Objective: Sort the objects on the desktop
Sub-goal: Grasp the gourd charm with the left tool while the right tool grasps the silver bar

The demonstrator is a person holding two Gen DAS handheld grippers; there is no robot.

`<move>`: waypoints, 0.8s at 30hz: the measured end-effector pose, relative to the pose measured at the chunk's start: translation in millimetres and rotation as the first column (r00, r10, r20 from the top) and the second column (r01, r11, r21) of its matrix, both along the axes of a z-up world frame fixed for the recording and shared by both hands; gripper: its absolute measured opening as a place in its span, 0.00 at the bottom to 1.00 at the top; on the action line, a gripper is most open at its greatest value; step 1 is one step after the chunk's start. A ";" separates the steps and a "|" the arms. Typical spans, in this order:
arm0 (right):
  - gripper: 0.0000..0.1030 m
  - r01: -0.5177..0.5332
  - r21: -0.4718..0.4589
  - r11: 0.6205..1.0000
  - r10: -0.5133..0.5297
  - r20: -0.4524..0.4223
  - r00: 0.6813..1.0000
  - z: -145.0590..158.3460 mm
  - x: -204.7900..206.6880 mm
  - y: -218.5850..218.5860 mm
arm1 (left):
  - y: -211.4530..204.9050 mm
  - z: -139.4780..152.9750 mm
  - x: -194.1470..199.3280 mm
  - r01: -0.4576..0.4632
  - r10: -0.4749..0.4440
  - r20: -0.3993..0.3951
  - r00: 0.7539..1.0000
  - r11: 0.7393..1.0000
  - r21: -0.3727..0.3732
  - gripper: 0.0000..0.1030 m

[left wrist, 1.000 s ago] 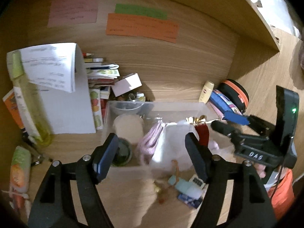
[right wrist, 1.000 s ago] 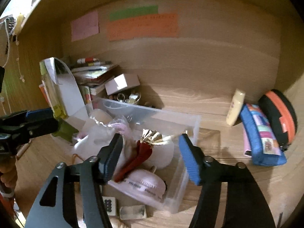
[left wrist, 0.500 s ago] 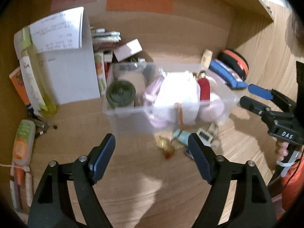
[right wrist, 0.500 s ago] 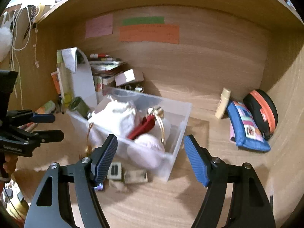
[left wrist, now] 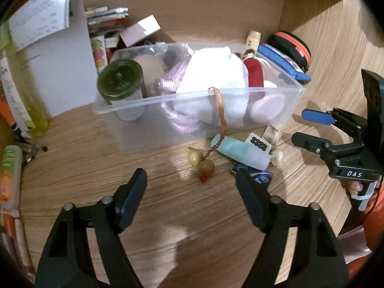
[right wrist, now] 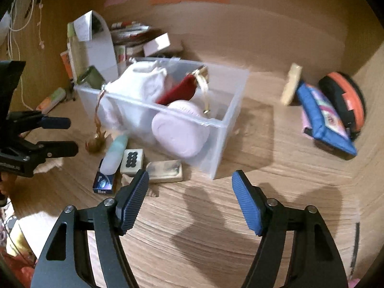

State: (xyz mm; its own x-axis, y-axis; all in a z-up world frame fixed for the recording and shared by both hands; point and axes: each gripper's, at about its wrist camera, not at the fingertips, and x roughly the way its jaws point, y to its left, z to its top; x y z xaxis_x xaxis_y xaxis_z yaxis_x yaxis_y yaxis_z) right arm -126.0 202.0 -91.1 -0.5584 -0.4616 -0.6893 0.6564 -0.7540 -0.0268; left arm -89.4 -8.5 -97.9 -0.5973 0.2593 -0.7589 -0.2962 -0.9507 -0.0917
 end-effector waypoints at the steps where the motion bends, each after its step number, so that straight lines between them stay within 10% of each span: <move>1: 0.60 -0.010 -0.004 1.000 0.010 0.009 1.000 -0.8 -1.4 -1.2 | 1.2 -2.0 -3.1 0.004 -0.004 0.014 1.000 1.000 -0.003 0.66; 24: 0.35 -0.160 0.114 0.980 0.143 0.149 0.978 -23.5 -19.1 -45.4 | 16.4 -17.0 -22.4 0.006 -0.005 0.023 1.000 0.998 -0.060 0.40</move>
